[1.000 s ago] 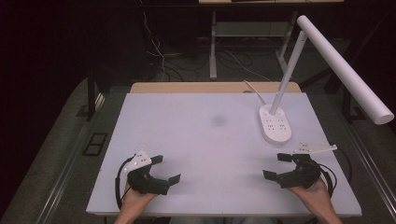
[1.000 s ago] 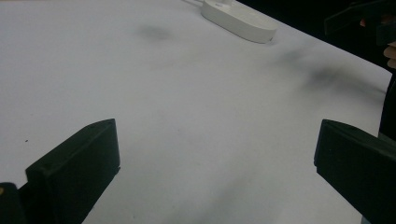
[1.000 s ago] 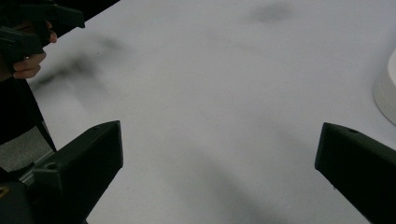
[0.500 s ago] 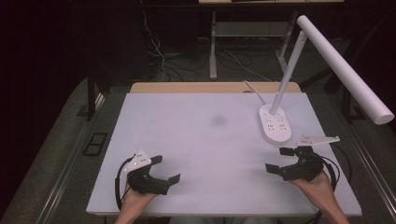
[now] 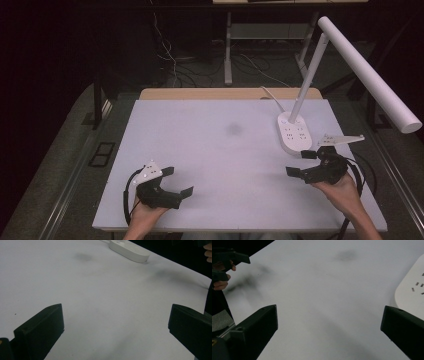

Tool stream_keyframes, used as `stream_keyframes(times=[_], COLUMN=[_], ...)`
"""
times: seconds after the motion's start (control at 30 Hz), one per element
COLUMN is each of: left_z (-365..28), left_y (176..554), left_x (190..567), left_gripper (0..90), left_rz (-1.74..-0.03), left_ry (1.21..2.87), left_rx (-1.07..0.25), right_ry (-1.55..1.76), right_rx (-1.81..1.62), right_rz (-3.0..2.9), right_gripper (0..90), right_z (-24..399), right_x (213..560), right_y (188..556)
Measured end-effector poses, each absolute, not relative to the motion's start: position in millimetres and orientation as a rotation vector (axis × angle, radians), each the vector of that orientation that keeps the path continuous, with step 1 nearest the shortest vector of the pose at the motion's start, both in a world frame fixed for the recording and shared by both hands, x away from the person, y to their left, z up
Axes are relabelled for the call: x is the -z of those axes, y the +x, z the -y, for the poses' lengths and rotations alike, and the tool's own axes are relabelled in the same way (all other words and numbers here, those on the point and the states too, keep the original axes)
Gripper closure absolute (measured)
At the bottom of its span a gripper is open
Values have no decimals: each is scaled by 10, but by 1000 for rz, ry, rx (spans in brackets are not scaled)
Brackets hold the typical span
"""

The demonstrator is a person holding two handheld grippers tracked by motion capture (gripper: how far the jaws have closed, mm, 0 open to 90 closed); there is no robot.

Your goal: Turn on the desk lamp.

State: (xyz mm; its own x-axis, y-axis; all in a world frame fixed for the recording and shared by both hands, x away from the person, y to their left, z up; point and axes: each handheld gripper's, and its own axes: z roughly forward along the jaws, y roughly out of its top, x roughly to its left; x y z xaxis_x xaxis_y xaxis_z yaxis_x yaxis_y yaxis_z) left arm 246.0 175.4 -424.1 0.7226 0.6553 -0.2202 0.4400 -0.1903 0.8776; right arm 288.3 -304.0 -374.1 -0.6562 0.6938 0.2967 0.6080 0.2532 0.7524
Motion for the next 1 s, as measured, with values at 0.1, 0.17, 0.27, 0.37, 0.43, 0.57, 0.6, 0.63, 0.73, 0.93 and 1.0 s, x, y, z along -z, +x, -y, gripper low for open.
stream_keyframes(times=[0.1, 0.17, 0.27, 0.37, 0.43, 0.57, 0.6, 0.63, 0.73, 0.93, 1.0], left_z=[-1753, -1755, -1751, -1749, -1747, -1739, -1741, -1741, -1740, -1754, -1751], left_y=[2458, 2460, 2463, 2464, 2464, 2465, 2465, 2465, 2465, 2470, 2471], left_x=[4242, 4241, 4243, 4243, 4244, 4246, 4246, 4247, 4247, 4247, 4249], left_gripper=[0, 0, 0, 0, 0, 0, 0, 0, 0, 0, 0], left_rz=[-861, -861, -863, -864, -866, -862, -861, -861, -865, -867, -866], left_ry=[1825, 1826, 1824, 1825, 1823, 1828, 1831, 1831, 1821, 1819, 1819], left_rx=[-243, -244, -245, -245, -245, -245, -245, -245, -245, -246, -244], right_ry=[1257, 1268, 1266, 1269, 1270, 1267, 1266, 1264, 1256, 1281, 1282], right_rx=[-1370, -1363, -1356, -1346, -1344, -1330, -1324, -1318, -1302, -1270, -1263], right_rz=[-2413, -2412, -2414, -2414, -2408, -2411, -2415, -2418, -2417, -2417, -2422], right_gripper=[8, 8, 8, 8, 8, 8, 8, 8, 8, 8, 8], right_z=[3062, 3092, 3114, 3146, 3180, 3202, 3208, 3213, 3234, 3271, 3275], right_x=[3719, 3698, 3686, 3665, 3646, 3631, 3625, 3619, 3605, 3606, 3600], right_y=[2924, 2973, 3004, 3054, 3105, 3152, 3167, 3182, 3235, 3351, 3387])
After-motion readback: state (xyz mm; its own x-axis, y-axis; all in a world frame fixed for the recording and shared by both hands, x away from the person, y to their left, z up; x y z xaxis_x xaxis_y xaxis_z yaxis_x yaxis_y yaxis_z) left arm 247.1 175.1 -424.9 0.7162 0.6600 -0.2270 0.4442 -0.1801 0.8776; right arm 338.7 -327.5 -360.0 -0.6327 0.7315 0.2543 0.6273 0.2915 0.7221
